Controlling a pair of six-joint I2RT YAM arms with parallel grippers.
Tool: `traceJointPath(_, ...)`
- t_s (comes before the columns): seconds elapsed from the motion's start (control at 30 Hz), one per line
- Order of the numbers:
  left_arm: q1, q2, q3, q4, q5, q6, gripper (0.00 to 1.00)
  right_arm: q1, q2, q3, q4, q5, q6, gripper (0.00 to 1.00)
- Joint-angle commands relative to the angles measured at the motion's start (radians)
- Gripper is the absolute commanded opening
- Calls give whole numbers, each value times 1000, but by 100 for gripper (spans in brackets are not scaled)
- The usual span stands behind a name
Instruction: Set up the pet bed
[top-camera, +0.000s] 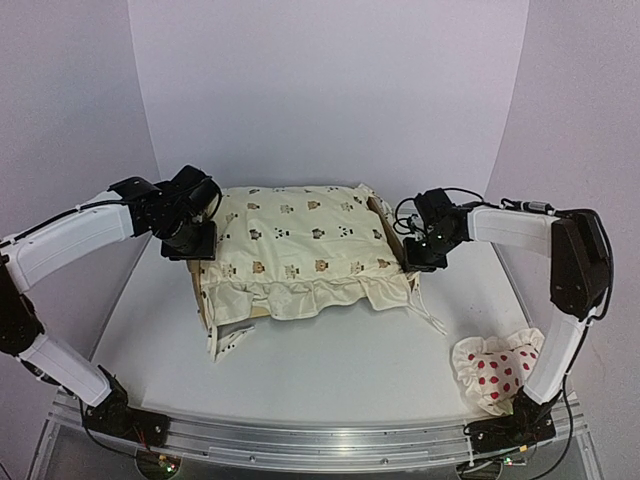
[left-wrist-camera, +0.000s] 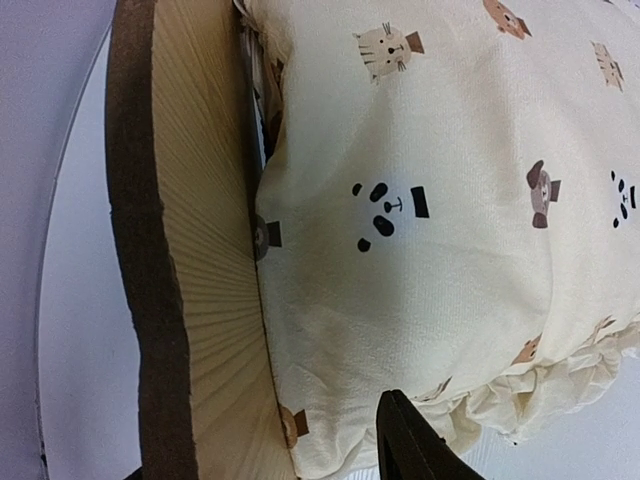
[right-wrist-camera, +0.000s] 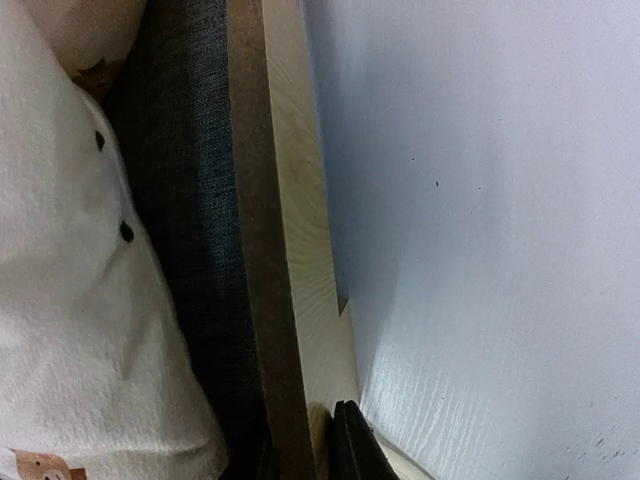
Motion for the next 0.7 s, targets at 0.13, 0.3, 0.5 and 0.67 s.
traceJointPath(0.13, 22, 37, -30, 154, -2, 97, 42, 71, -148, -189, -50, 74, 85, 14)
traceJointPath(0.3, 63, 79, -9, 223, 5, 175, 41, 133, -280, -323, -50, 154, 190, 11)
traceJointPath(0.5, 88, 160, 46, 250, 19, 198, 41, 184, -448, -470, -50, 194, 272, 10)
traceJointPath(0.67, 88, 203, 85, 257, 72, 190, 47, 186, -543, -492, -59, 221, 241, 30)
